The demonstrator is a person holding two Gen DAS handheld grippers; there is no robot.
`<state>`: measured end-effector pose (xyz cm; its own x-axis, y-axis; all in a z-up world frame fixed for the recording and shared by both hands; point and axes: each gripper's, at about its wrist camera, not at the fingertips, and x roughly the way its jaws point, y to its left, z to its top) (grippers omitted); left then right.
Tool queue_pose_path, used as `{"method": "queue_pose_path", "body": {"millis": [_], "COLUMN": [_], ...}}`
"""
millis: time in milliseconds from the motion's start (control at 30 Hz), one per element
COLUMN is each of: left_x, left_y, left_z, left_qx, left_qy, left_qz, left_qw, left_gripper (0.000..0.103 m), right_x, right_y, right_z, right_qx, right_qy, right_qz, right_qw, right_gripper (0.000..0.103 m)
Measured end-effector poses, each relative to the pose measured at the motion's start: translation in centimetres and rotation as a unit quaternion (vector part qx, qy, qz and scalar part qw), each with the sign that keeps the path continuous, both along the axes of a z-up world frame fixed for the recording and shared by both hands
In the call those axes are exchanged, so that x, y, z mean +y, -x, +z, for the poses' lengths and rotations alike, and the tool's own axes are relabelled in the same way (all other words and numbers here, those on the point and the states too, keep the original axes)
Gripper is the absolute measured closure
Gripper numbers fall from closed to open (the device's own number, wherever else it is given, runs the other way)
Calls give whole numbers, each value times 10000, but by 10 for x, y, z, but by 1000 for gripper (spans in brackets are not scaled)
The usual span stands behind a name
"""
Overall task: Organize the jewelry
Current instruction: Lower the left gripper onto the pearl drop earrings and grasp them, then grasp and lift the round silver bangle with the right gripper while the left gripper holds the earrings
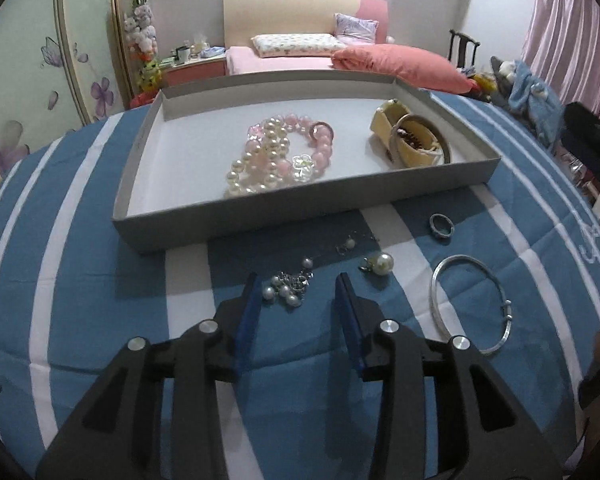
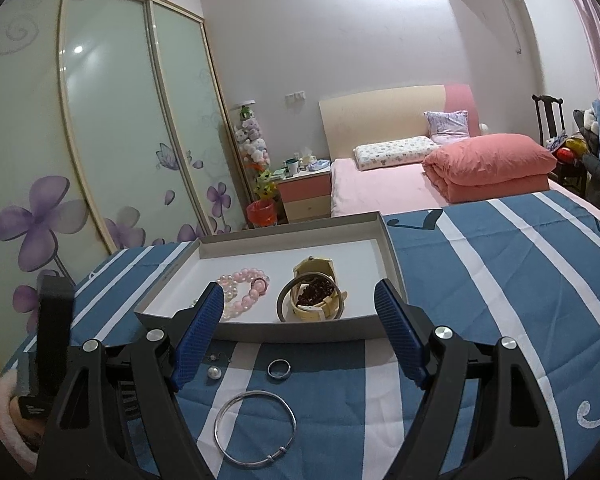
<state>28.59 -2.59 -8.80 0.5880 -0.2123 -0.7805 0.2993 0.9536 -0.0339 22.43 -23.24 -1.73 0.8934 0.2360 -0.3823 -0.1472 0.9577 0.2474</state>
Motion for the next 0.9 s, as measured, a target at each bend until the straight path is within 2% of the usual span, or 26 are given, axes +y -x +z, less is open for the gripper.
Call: {"method": "queue_pose_path", "body": {"millis": [67,100,167,300,467,667,900], "left_x": [-5,-5,-3,2,17,46,58], "left_y": [-2,-4,-6,-5,2,28,48], "left_z": [0,-1,-1,1,10,44,67], "left_qx": [-27,-58,-61,-58,-245,-857,-1315], "left_qy": [-149,-249,-239,-69,263,802,1020], "left_qz": [34,119,187,241,343,396,428], "left_qw": [9999,9996,9995,9997,9988,9923,9851], "left_gripper": [69,81,91,94,97,97,97], "right_x": [0,-1,-3,-2,3,13,27], "right_y": [1,1,2,3,10,18,23], "right_z": [-2,-2,-2,-3,-5,-15,-26], "right_qx": [24,29,32,55,124,382,667], "right_qy": [-35,-45,-58,-58,-13,111,310], "right_qz": [-10,-11,-9,16,140,403,644], "right_qw": [10000,10000,10000,10000,9998,9984,9952], "right_gripper": [25,25,25,25,25,25,25]}}
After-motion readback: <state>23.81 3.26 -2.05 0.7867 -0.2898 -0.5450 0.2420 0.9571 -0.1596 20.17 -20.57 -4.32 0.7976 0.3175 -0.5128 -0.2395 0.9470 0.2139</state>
